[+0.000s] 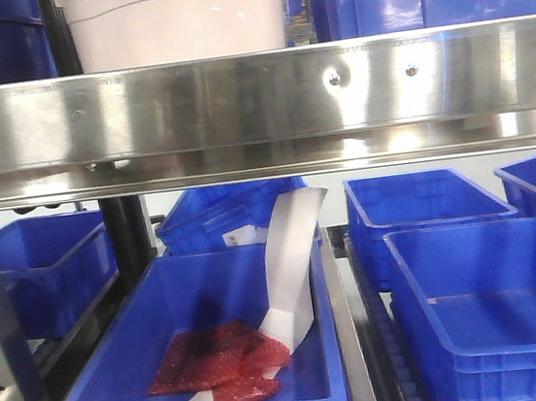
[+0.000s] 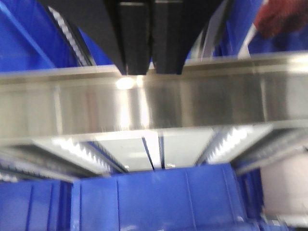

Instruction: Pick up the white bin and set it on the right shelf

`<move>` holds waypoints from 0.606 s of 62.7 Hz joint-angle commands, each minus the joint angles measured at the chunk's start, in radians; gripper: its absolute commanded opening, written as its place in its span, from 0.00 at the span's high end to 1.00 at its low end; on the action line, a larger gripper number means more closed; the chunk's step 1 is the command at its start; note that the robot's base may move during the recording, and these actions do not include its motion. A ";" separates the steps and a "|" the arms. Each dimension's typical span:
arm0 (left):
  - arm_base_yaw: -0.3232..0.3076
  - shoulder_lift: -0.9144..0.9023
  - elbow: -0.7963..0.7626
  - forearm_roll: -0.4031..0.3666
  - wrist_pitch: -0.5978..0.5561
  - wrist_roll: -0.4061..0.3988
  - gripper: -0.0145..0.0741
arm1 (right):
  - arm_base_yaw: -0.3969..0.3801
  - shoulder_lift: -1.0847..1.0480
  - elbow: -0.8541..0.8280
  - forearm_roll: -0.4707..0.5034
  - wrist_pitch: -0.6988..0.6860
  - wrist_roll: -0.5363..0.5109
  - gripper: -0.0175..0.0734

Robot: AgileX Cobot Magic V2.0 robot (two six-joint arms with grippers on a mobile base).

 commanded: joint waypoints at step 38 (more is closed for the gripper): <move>-0.007 -0.009 0.023 -0.006 -0.087 -0.011 0.97 | -0.032 -0.137 0.147 -0.065 -0.110 -0.041 0.73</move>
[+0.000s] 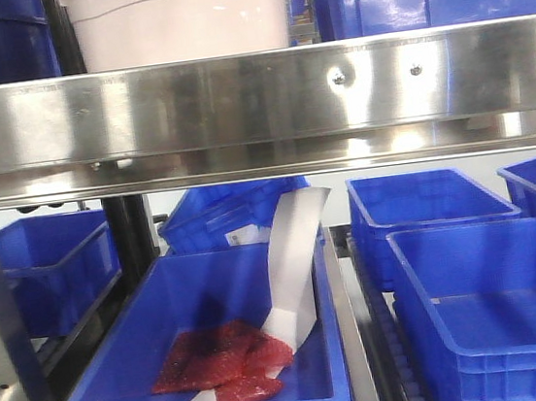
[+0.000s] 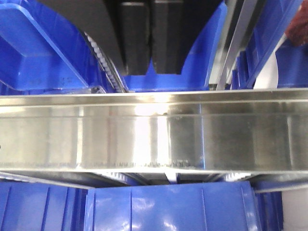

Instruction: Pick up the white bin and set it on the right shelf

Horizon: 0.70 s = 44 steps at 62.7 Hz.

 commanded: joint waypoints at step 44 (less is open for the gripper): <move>-0.007 -0.007 0.023 -0.006 -0.089 -0.011 0.97 | 0.119 -0.008 -0.005 0.017 -0.107 -0.032 0.73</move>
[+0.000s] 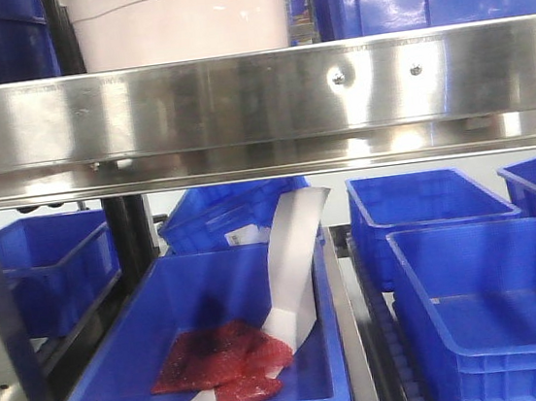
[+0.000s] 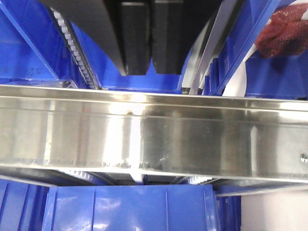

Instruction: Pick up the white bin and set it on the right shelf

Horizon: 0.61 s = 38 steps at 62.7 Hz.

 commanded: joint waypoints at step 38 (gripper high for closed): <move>-0.007 -0.007 0.023 -0.006 -0.089 -0.011 0.97 | 0.000 -0.008 -0.005 0.004 -0.100 -0.011 0.73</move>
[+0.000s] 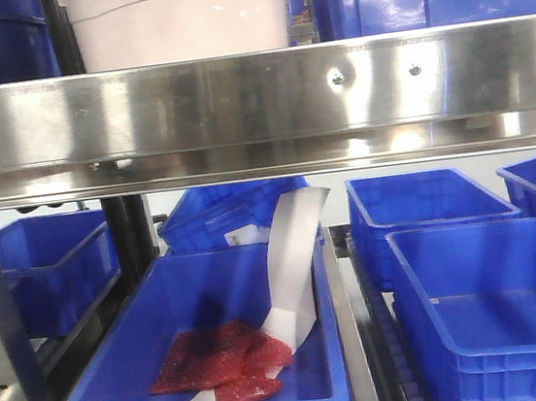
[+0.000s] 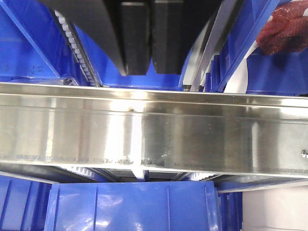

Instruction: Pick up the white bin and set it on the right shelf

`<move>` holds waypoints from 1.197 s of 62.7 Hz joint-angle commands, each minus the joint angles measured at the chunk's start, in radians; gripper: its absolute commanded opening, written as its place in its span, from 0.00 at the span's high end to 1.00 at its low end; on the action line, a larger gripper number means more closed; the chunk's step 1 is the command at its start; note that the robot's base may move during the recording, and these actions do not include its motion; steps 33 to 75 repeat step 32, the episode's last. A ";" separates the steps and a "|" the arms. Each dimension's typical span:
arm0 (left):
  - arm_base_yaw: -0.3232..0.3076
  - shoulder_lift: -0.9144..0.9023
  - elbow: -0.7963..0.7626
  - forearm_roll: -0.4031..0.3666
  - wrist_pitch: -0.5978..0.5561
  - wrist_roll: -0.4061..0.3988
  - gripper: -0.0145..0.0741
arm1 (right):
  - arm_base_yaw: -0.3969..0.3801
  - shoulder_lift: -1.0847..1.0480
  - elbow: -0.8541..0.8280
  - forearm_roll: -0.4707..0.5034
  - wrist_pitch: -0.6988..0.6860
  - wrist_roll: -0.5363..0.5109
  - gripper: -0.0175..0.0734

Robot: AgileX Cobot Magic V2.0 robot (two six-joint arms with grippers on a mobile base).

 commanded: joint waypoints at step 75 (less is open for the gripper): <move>-0.007 -0.007 0.023 -0.006 -0.089 -0.011 0.97 | 0.000 -0.008 -0.005 0.004 -0.092 -0.011 0.73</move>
